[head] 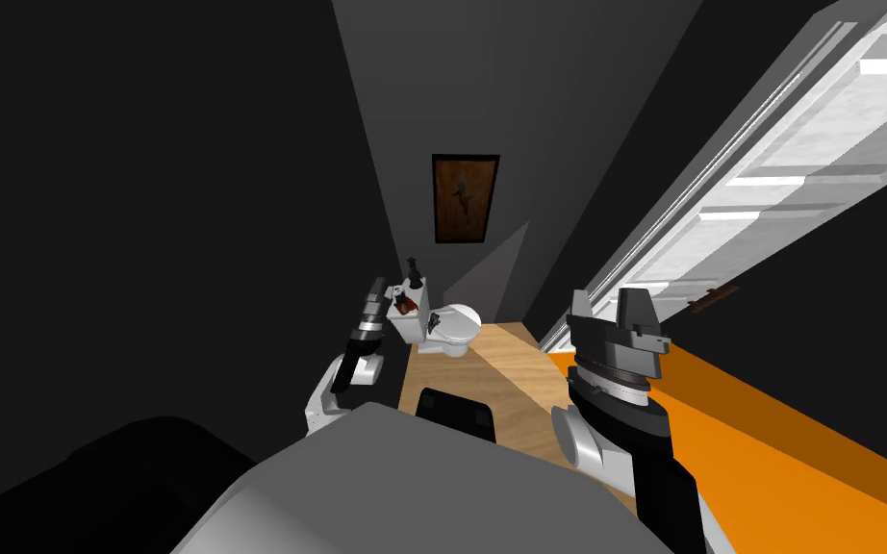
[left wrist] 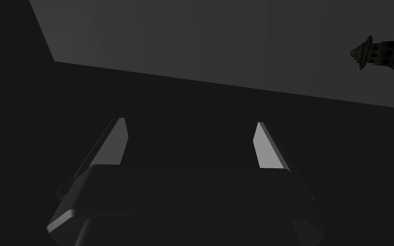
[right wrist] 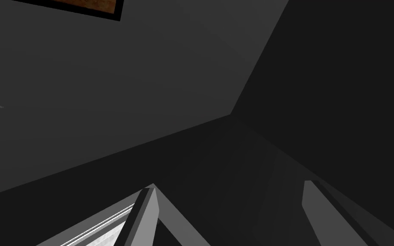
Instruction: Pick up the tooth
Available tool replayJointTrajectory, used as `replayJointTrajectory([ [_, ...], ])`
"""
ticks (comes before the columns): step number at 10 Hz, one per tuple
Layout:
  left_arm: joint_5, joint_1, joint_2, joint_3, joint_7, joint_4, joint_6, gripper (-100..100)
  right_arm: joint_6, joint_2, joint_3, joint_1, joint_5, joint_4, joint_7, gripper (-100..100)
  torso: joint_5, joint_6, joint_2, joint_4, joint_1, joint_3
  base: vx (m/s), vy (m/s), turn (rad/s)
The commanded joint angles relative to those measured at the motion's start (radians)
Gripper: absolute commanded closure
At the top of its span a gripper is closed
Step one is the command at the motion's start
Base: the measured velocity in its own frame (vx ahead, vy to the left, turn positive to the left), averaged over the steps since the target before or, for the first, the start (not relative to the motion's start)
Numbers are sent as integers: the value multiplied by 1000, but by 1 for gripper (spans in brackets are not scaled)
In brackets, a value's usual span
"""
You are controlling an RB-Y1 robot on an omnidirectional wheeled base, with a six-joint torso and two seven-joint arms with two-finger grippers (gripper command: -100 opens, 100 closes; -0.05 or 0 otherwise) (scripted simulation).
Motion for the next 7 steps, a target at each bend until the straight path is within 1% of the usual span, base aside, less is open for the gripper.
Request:
replayJointTrajectory([
  [1, -3, -10, 16, 8, -13, 37, 19, -100, 0, 0, 0, 0, 0, 0, 0, 0, 0, 0, 0, 0, 0, 0, 94, -102, 19],
  [3, -4, -23, 31, 19, -25, 80, 46, -100, 0, 0, 0, 0, 0, 0, 0, 0, 0, 0, 3, 1, 2, 1, 63, -103, 16],
  [7, -1, -46, 51, 38, -47, 174, 104, -100, 0, 0, 0, 0, 0, 0, 0, 0, 1, 0, 1, 0, 2, 1, 85, -94, 27],
])
